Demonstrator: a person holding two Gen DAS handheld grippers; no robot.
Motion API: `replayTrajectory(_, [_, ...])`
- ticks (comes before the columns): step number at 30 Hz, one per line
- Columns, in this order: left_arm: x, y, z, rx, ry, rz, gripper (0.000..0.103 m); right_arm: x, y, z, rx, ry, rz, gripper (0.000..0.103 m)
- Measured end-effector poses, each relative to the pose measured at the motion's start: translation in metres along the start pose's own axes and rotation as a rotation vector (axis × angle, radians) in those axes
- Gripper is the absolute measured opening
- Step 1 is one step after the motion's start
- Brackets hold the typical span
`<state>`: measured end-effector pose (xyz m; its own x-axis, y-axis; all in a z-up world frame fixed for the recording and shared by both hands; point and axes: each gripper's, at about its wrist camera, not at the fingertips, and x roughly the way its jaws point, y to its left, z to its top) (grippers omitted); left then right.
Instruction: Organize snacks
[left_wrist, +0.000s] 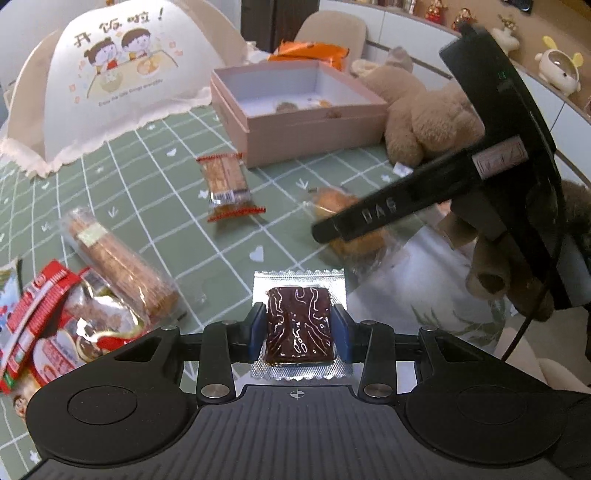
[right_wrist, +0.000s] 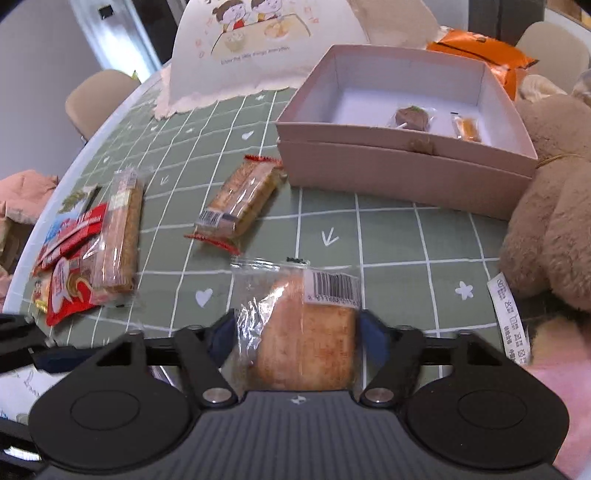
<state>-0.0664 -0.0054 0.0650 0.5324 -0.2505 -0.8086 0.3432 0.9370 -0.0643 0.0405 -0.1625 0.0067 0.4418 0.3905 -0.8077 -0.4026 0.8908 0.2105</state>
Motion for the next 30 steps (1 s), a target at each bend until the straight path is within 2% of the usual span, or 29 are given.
replayTrajectory(1, [-0.004,0.0,0.003,0.001,-0.01,0.0,0.043,-0.006,0.002,-0.001,-0.018,-0.006,-0.004,0.052])
replayTrajectory(3, [-0.014,0.002,0.011,0.005,-0.038,-0.006,0.043,-0.024,0.002,-0.002,-0.027,-0.032,0.001,0.052])
replayTrajectory(6, [-0.033,0.007,0.04,0.022,-0.122,0.004,0.043,-0.066,-0.005,0.001,-0.022,-0.121,0.022,0.052])
replayTrajectory(10, [-0.054,0.015,0.11,0.056,-0.289,0.009,0.043,-0.105,-0.012,0.006,-0.006,-0.24,-0.031,0.052])
replayTrajectory(12, [-0.052,0.024,0.153,-0.017,-0.346,-0.059,0.043,-0.113,-0.013,0.005,-0.004,-0.265,-0.054,0.052])
replayTrajectory(14, [-0.032,0.041,0.193,-0.172,-0.376,-0.173,0.044,-0.112,-0.013,0.003,0.003,-0.262,-0.074,0.052])
replayTrajectory(16, [-0.015,0.049,0.208,-0.237,-0.447,-0.18,0.042,-0.112,-0.011,0.0,-0.004,-0.264,-0.101,0.052])
replayTrajectory(18, [-0.009,0.052,0.206,-0.278,-0.491,-0.141,0.042,-0.116,-0.01,-0.004,-0.014,-0.276,-0.129,0.052])
replayTrajectory(21, [-0.015,0.059,0.177,-0.309,-0.508,-0.169,0.042,-0.123,-0.019,-0.009,-0.001,-0.288,-0.14,0.052])
replayTrajectory(24, [-0.016,0.066,0.135,-0.322,-0.415,-0.146,0.042,-0.125,-0.037,-0.005,0.07,-0.272,-0.145,0.052])
replayTrajectory(26, [-0.005,0.068,0.1,-0.349,-0.3,-0.156,0.042,-0.132,-0.041,0.009,0.091,-0.304,-0.091,0.052])
replayTrajectory(28, [0.009,0.071,0.08,-0.392,-0.228,-0.166,0.042,-0.137,-0.039,0.03,0.07,-0.362,-0.09,0.052])
replayTrajectory(29, [0.011,0.072,0.069,-0.418,-0.21,-0.176,0.042,-0.137,-0.035,0.047,0.048,-0.407,-0.13,0.052])
replayTrajectory(30, [0.013,0.073,0.06,-0.44,-0.197,-0.18,0.042,-0.136,-0.031,0.063,0.028,-0.48,-0.174,0.057])
